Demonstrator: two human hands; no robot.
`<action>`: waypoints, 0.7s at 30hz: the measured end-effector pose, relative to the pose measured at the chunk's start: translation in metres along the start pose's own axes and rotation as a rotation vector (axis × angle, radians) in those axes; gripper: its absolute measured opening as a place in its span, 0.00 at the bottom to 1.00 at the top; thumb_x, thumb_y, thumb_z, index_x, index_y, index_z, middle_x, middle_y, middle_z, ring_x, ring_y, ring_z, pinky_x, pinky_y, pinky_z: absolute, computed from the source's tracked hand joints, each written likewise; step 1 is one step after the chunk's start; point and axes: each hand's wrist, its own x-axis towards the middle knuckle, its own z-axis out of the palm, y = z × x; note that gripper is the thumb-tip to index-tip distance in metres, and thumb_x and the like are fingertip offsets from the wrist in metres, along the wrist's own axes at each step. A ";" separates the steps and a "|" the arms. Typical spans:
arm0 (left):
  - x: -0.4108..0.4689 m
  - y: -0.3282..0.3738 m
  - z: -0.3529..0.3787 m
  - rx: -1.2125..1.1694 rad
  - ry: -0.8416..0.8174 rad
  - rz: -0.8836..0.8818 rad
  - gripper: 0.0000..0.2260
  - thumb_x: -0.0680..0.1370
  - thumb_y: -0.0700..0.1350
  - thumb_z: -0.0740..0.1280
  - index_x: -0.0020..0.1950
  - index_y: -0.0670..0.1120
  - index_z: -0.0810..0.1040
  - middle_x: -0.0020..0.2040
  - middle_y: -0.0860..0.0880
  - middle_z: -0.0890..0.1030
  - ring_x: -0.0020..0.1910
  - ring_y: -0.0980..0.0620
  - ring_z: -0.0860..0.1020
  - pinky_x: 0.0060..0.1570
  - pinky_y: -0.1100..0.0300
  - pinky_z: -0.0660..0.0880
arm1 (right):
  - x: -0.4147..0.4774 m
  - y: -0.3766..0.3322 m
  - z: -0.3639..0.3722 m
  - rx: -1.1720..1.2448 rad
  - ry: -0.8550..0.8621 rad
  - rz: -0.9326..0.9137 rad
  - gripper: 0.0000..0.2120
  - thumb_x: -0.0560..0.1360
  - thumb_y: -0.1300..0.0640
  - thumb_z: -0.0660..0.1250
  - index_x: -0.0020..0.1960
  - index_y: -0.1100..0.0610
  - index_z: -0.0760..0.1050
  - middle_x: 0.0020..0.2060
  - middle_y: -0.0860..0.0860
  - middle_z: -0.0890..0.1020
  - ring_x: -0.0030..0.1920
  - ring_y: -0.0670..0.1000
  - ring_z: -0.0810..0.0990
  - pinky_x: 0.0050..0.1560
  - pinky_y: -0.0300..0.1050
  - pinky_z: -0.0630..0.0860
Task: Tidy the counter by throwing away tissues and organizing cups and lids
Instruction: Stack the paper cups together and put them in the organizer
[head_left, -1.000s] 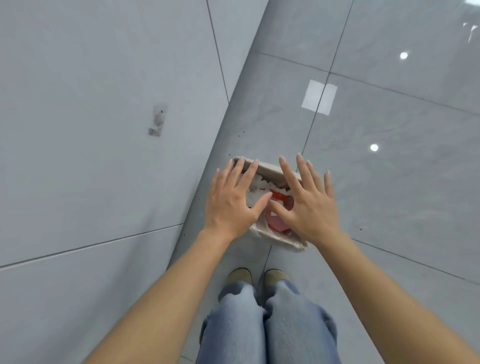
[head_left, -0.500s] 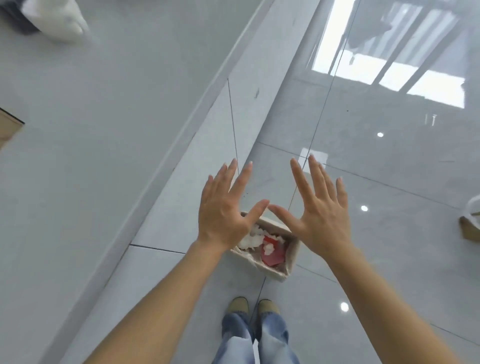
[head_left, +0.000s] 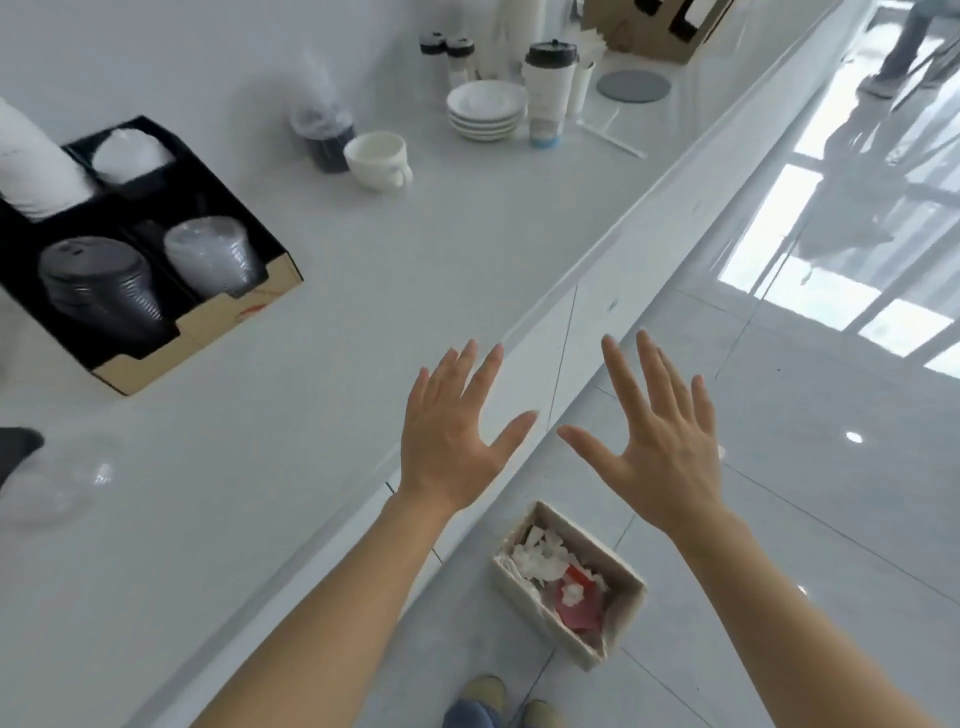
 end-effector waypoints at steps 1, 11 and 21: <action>-0.003 -0.008 -0.014 0.020 0.035 -0.038 0.34 0.73 0.70 0.46 0.74 0.53 0.57 0.75 0.47 0.62 0.75 0.47 0.57 0.72 0.47 0.50 | 0.007 -0.014 -0.001 0.014 -0.001 -0.047 0.39 0.69 0.26 0.46 0.75 0.40 0.41 0.77 0.54 0.54 0.75 0.56 0.56 0.72 0.64 0.51; -0.043 -0.083 -0.107 0.116 0.278 -0.281 0.35 0.73 0.70 0.46 0.74 0.52 0.59 0.75 0.46 0.62 0.74 0.46 0.58 0.73 0.46 0.51 | 0.038 -0.130 -0.001 0.123 0.011 -0.339 0.38 0.70 0.28 0.50 0.75 0.41 0.44 0.76 0.54 0.57 0.74 0.57 0.59 0.71 0.64 0.55; -0.113 -0.182 -0.212 0.183 0.497 -0.519 0.32 0.73 0.66 0.53 0.73 0.52 0.60 0.75 0.46 0.62 0.74 0.47 0.58 0.73 0.44 0.53 | 0.057 -0.296 0.030 0.208 0.031 -0.617 0.39 0.70 0.27 0.50 0.75 0.44 0.50 0.74 0.56 0.62 0.71 0.57 0.66 0.67 0.65 0.62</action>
